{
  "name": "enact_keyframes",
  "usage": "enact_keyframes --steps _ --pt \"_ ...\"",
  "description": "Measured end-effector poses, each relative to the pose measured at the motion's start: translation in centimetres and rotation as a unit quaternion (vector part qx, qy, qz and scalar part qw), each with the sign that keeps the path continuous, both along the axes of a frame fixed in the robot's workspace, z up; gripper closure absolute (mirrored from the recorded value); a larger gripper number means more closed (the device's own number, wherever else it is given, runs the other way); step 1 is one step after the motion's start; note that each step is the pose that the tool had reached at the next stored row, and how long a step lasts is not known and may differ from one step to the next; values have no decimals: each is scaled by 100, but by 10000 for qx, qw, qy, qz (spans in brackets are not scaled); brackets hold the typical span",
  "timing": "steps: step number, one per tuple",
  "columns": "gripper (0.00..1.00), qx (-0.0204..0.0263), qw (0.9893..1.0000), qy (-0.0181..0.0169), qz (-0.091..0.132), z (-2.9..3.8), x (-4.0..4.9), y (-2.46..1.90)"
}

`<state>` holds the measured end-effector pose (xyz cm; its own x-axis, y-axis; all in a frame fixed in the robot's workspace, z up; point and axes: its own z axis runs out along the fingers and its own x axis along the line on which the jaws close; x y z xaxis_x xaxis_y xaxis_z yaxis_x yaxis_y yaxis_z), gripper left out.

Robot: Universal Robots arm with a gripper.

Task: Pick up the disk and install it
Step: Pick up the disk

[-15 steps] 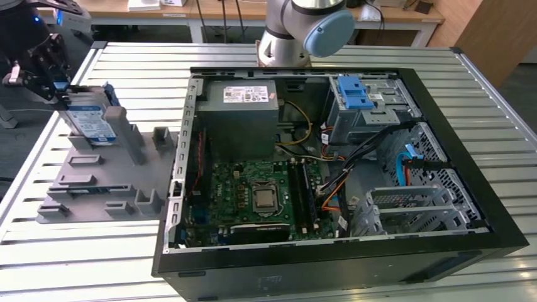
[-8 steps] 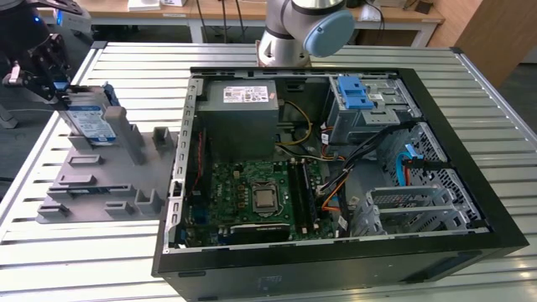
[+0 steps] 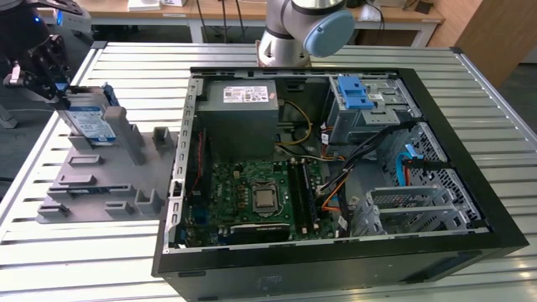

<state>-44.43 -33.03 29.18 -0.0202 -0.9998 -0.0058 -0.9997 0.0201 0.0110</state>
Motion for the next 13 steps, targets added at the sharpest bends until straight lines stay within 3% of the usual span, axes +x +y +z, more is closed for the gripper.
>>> enact_keyframes --steps 8,13 --pt "64 0 10000 -1 0 4 0 0" --pt "64 0 10000 0 0 62 0 0"
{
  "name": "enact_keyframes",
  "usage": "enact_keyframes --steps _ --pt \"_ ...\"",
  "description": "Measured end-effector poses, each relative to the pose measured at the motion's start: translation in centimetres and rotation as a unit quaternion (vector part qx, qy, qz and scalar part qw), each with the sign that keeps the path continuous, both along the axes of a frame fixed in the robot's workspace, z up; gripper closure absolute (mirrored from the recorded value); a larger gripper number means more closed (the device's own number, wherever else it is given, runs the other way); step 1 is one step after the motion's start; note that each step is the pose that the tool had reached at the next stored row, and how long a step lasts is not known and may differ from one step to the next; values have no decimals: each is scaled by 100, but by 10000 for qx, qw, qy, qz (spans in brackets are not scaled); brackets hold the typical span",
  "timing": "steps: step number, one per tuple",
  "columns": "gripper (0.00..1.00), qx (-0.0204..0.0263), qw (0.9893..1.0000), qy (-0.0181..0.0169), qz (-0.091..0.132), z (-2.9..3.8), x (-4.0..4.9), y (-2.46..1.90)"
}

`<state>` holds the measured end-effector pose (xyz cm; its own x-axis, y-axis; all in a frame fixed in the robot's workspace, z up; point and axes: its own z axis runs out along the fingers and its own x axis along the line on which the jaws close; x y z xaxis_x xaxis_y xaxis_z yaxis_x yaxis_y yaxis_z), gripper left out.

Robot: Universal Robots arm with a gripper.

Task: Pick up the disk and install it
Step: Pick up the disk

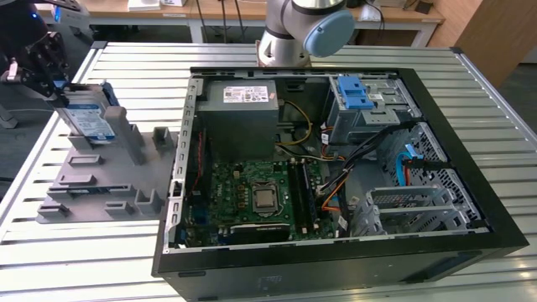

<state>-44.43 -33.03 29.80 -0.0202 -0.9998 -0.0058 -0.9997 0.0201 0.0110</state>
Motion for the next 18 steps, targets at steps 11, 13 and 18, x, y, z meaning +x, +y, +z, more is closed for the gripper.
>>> enact_keyframes --steps 11,13,18 --pt "64 0 10000 0 0 49 0 0" --pt "64 0 10000 0 0 50 0 0" --pt "64 0 10000 3 0 64 0 0"
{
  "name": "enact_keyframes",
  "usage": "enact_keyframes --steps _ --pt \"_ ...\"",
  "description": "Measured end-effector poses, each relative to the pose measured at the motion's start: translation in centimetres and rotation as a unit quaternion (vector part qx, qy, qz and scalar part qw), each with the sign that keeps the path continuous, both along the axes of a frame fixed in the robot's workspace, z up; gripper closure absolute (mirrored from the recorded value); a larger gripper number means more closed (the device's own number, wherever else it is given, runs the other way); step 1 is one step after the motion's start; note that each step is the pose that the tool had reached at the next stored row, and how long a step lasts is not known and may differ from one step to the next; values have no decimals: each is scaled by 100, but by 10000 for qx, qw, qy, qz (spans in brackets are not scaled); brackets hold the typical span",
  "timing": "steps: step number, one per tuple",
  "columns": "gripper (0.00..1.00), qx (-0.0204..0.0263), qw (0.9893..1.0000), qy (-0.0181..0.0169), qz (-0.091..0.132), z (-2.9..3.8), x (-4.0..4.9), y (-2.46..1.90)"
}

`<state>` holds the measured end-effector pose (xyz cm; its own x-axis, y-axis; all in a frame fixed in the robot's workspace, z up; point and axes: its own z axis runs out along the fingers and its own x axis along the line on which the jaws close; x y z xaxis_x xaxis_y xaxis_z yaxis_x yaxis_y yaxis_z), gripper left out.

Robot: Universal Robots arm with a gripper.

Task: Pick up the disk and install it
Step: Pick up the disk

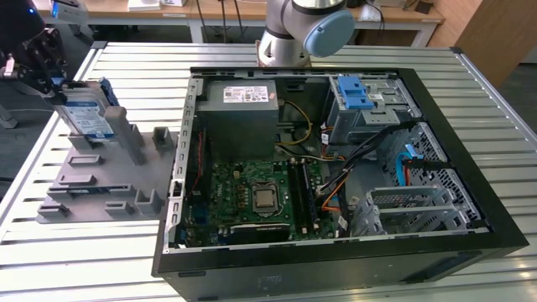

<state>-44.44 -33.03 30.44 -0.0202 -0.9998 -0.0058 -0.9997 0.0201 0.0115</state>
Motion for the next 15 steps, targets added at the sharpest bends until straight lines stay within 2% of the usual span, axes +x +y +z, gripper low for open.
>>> enact_keyframes --steps 8,15 --pt "64 4 10000 -3 0 72 1 0" --pt "64 5 10000 -2 0 101 0 0"
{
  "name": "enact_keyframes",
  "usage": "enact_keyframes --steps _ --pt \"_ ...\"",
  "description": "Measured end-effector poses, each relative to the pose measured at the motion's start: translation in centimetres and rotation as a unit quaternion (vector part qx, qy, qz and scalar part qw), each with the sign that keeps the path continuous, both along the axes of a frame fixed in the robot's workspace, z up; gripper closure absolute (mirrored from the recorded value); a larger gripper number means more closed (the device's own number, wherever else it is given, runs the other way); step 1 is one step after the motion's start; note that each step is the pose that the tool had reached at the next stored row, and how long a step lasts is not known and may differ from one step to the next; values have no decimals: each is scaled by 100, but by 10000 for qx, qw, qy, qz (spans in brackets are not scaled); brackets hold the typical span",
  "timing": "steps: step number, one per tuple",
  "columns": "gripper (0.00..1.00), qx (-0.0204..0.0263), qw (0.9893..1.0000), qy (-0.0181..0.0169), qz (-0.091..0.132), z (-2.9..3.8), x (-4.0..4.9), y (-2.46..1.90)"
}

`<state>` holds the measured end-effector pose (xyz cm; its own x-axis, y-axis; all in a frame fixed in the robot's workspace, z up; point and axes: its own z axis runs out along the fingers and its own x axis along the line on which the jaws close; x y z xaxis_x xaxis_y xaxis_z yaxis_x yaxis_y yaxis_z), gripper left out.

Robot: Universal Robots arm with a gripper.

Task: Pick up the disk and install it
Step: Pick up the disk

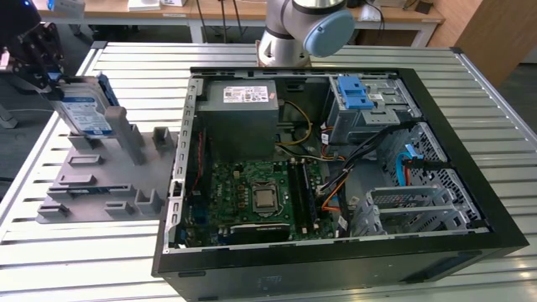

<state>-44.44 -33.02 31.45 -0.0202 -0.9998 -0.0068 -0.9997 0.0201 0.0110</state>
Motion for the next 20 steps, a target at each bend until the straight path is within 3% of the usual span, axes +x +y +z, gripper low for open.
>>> enact_keyframes --steps 20 --pt "64 0 10000 0 0 86 0 0"
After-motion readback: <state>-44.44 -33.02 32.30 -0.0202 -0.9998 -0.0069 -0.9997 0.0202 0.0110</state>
